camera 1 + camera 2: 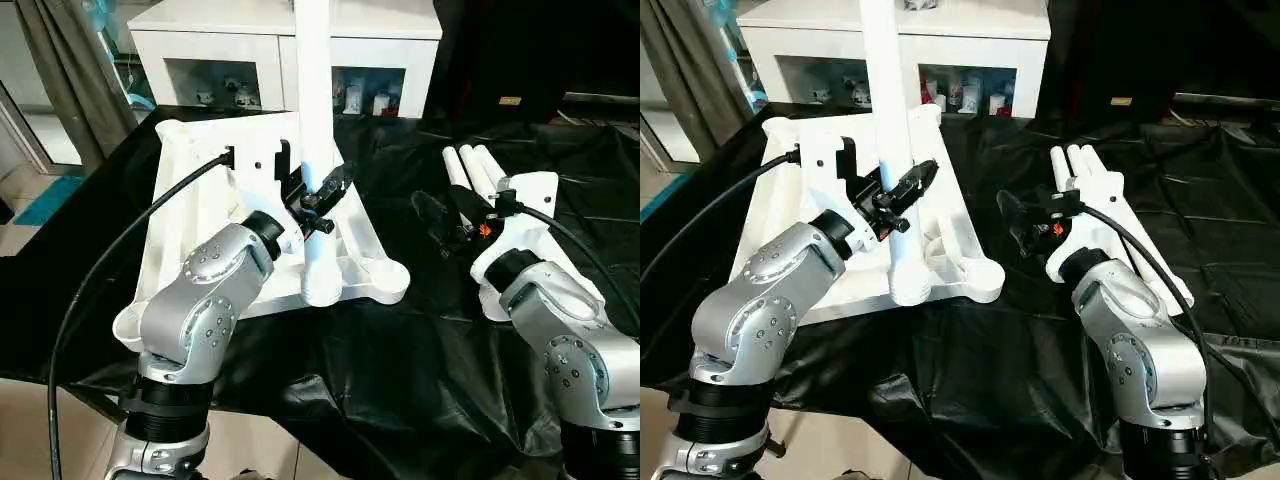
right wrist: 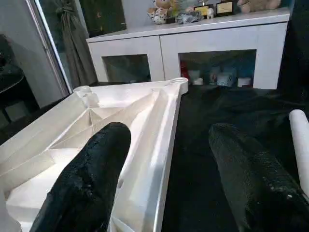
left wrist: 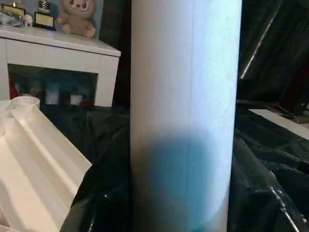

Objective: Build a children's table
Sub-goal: Pick table leg

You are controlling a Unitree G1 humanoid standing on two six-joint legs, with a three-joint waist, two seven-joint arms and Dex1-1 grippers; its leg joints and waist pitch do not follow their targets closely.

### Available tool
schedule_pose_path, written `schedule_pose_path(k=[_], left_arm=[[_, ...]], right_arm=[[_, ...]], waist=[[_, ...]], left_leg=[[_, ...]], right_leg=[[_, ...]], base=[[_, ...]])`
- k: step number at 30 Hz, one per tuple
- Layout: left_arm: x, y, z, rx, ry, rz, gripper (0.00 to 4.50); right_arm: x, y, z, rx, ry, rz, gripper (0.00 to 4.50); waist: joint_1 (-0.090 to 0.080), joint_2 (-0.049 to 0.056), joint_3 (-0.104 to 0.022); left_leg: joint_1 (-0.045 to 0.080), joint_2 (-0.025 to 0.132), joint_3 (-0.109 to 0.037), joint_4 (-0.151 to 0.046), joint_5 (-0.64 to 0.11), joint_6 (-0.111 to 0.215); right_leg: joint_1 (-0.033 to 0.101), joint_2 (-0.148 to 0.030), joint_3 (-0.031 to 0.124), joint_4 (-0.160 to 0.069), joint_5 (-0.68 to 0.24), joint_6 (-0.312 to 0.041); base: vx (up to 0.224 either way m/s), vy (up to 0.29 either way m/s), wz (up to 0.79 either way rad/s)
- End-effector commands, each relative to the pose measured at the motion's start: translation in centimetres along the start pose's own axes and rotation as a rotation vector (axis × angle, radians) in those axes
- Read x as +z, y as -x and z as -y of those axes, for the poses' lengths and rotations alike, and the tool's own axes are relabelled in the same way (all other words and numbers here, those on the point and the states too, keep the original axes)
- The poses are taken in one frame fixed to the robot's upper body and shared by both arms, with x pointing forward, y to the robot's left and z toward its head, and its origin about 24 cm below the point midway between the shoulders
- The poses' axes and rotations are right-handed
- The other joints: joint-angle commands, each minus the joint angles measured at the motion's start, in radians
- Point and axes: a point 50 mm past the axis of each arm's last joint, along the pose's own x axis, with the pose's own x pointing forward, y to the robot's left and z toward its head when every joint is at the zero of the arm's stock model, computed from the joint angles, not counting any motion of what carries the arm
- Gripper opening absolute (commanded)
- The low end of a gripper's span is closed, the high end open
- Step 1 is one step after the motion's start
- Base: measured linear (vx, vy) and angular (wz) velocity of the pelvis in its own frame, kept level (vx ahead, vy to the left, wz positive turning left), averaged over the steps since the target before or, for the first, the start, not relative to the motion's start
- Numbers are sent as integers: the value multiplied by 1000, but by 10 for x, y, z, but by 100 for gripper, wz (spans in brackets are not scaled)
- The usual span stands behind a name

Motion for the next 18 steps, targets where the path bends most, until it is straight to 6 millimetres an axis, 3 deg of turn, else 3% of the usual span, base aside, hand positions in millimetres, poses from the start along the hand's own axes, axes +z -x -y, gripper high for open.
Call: schedule_pose_path(k=[1,18], left_arm=[[4,1,1,6,-15,20,188],[4,1,1,6,-15,20,188]], right_arm=[[2,-2,0,-3,1,9,302],[2,-2,0,-3,1,9,302]], waist=[[0,-7,-80],[0,-7,-81]], left_leg=[[9,30,-14,-74,-218,11],[8,30,-14,-73,-212,13]], right_leg=[[51,-42,33,-87,-345,-112],[52,-41,33,-86,-341,-112]], base=[[0,0,0],[0,0,0]])
